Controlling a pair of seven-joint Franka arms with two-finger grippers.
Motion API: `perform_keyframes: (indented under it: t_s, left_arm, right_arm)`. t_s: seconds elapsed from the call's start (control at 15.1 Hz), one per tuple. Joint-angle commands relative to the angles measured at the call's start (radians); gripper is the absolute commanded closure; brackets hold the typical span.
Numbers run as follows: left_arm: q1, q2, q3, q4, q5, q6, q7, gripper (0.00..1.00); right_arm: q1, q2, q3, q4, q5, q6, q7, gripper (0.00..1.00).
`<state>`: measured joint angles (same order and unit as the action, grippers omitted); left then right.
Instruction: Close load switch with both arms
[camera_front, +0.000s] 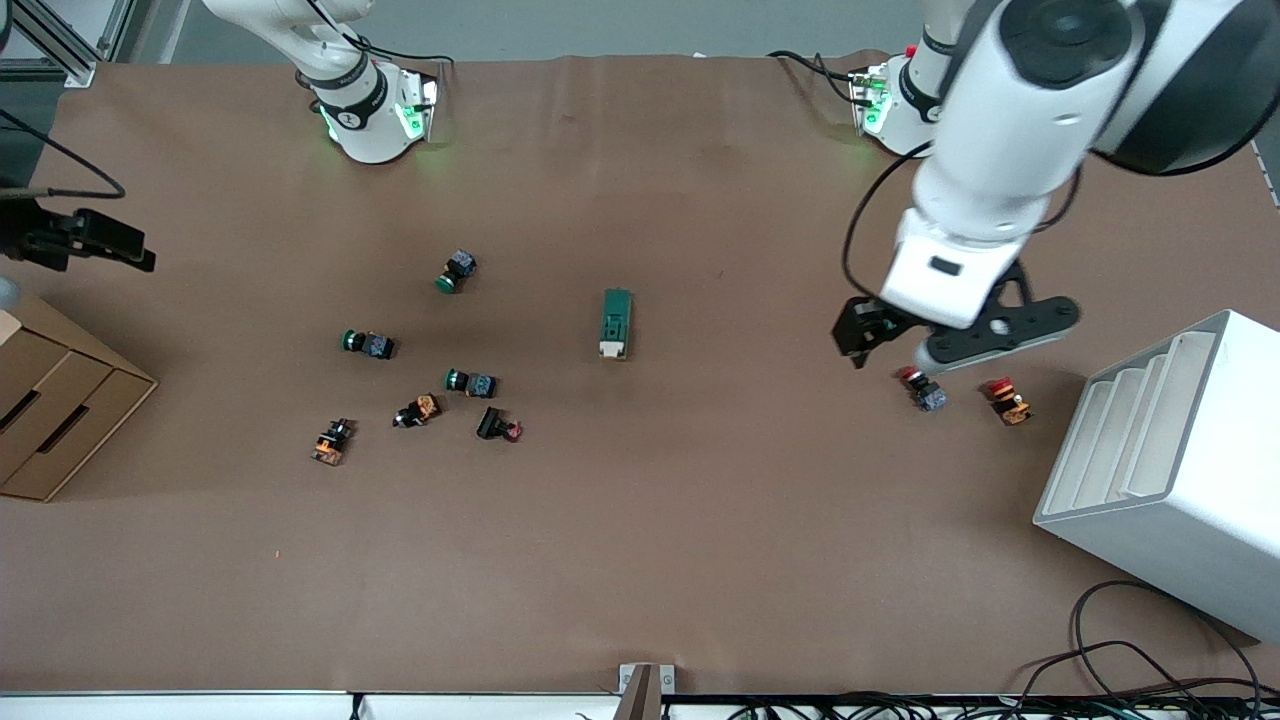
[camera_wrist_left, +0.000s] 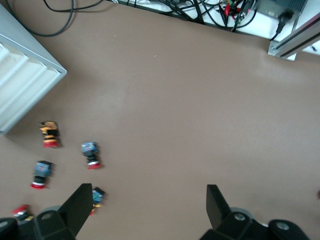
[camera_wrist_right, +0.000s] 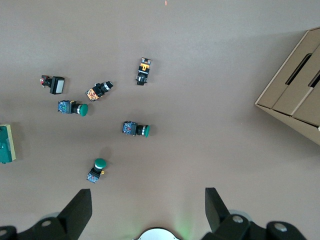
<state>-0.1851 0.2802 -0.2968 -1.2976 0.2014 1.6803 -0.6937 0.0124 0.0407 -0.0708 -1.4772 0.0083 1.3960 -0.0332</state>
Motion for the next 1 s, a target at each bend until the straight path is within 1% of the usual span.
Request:
perform_keyframes:
  t_s: [0.0, 0.13, 0.2, 0.27, 0.33, 0.4, 0.53, 0.66, 0.93]
  left_arm:
    - [0.036, -0.093, 0.048, -0.074, -0.037, -0.043, 0.211, 0.0]
    - [0.074, -0.127, 0.054, -0.084, -0.049, -0.092, 0.343, 0.0]
    - [0.087, -0.14, 0.08, -0.094, -0.103, -0.121, 0.388, 0.0]
    - [0.087, -0.156, 0.125, -0.098, -0.167, -0.128, 0.419, 0.0]
    - [0.087, -0.17, 0.164, -0.106, -0.201, -0.131, 0.448, 0.0]
    - [0.088, -0.192, 0.186, -0.126, -0.207, -0.139, 0.498, 0.0]
    - [0.111, -0.232, 0.196, -0.163, -0.208, -0.143, 0.574, 0.0]
    - [0.115, -0.271, 0.197, -0.199, -0.208, -0.145, 0.589, 0.0]
    - [0.111, -0.329, 0.228, -0.268, -0.209, -0.151, 0.646, 0.0]
  right_arm:
    - [-0.023, -0.097, 0.028, -0.089, -0.021, 0.014, -0.001, 0.0]
    - [-0.023, -0.134, 0.032, -0.126, -0.021, 0.018, -0.001, 0.0]
    - [-0.019, -0.154, 0.034, -0.144, -0.022, 0.021, -0.001, 0.0]
    - [-0.017, -0.168, 0.034, -0.153, -0.021, 0.023, -0.001, 0.0]
    - [-0.016, -0.176, 0.034, -0.153, -0.021, 0.021, -0.001, 0.0]
    - [-0.017, -0.186, 0.034, -0.153, -0.021, 0.018, -0.001, 0.0]
    - [-0.017, -0.191, 0.032, -0.153, -0.021, 0.018, 0.001, 0.0]
    - [-0.02, -0.186, 0.029, -0.152, -0.021, 0.024, 0.002, 0.0]
    - [-0.017, -0.183, 0.028, -0.132, -0.007, 0.014, 0.022, 0.0]
